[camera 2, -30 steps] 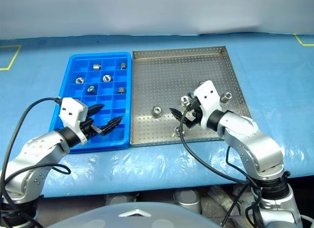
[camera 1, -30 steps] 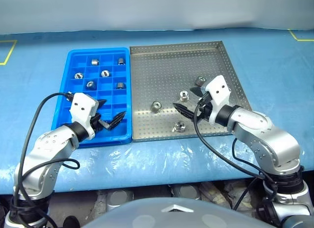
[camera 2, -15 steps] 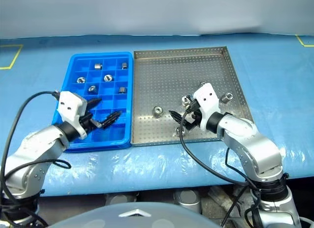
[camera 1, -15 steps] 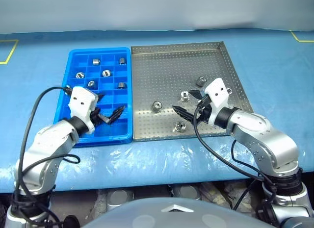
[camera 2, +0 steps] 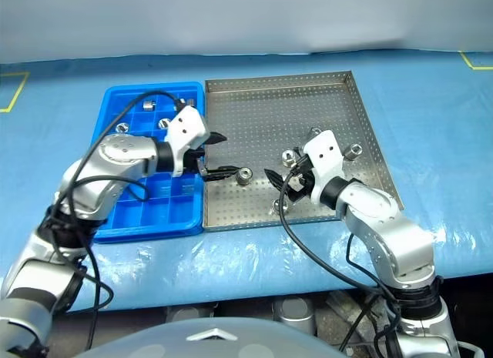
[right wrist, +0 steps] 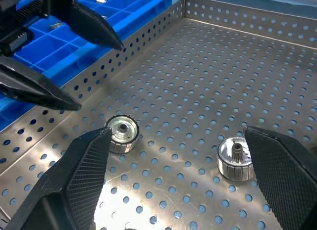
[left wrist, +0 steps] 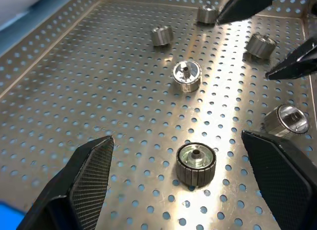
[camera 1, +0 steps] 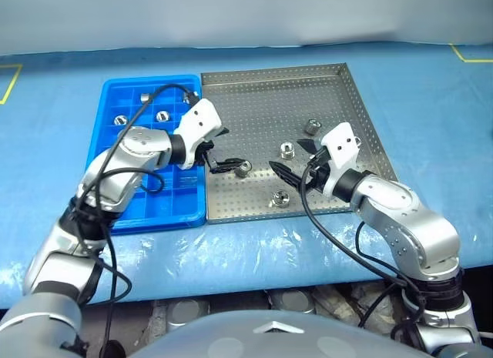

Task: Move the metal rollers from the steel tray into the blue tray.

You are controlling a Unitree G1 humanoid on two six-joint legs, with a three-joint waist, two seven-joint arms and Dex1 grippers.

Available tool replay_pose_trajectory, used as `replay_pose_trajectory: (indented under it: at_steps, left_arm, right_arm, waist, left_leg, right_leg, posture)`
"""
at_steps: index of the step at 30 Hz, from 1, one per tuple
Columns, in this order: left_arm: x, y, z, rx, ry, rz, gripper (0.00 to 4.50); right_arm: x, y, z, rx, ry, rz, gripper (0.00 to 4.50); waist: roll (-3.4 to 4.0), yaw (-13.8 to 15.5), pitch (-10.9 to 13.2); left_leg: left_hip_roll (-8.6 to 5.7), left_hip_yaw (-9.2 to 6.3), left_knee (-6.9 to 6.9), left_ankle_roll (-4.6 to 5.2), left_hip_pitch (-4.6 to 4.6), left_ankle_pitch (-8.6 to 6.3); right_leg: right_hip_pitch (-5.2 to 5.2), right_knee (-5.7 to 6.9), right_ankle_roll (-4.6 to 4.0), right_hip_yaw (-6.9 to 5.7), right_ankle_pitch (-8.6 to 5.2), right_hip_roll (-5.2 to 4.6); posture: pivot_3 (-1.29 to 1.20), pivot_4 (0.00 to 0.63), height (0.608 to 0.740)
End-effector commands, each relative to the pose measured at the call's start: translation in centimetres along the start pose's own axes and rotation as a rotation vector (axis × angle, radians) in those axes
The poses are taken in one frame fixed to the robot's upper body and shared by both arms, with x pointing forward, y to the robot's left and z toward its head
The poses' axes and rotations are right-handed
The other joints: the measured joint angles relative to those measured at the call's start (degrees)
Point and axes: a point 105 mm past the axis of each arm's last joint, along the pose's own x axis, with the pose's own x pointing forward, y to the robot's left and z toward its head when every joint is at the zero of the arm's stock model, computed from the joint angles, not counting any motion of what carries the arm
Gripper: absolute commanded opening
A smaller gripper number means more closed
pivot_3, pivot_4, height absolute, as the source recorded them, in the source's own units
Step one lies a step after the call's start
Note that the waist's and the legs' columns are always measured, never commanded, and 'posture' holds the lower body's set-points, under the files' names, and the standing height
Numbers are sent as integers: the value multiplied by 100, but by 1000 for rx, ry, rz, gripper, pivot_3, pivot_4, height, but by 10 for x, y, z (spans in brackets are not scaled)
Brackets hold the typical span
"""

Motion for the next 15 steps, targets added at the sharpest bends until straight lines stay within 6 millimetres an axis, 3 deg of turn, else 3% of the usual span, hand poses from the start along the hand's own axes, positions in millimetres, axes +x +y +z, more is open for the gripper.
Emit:
replay_pose_trajectory:
  at_steps: [1, 6, 10, 13, 15]
  left_arm:
    - [14, 0, 4, 89, 43, -56, 4488]
    - [33, -2, -6, 158, 127, -118, 4488]
    - [41, 3, -26, 265, 258, -118, 4488]
    - [40, 1, -41, 294, 335, -148, 3880]
    - [36, 0, -49, 321, 382, -164, 3247]
  right_arm:
    - [-7, 0, 14, -26, -73, -32, 4500]
    - [-11, 0, 13, -4, -89, -62, 4500]
    - [-13, 1, 12, 8, -98, -80, 4500]
    - [-15, 0, 11, 15, -104, -97, 4500]
    - [-16, -1, 11, 19, -106, -105, 4500]
  waist:
    - [0, -37, 0]
    - [1, -184, 0]
    - [1, -288, 0]
    - [1, -359, -1]
    - [2, -392, -1]
  left_leg:
    - [0, 0, 1, 0, 0, 0]
    - [0, 0, 1, 1, 0, 0]
    - [0, 0, 2, 3, 0, -1]
    - [1, 0, 2, 4, 0, -2]
    - [1, 0, 4, 4, 3, -2]
  right_leg:
    - [0, 0, 0, 1, 0, 0]
    - [-1, 1, 1, 4, 0, 1]
    - [-1, 3, 1, 5, -1, 2]
    - [-1, 5, 1, 7, -1, 3]
    - [1, 6, 3, 7, -1, 3]
  posture:
    - [-166, 150, 740]
    - [-200, 150, 740]
    - [-226, 150, 740]
    - [-233, 150, 740]
    - [-233, 150, 740]
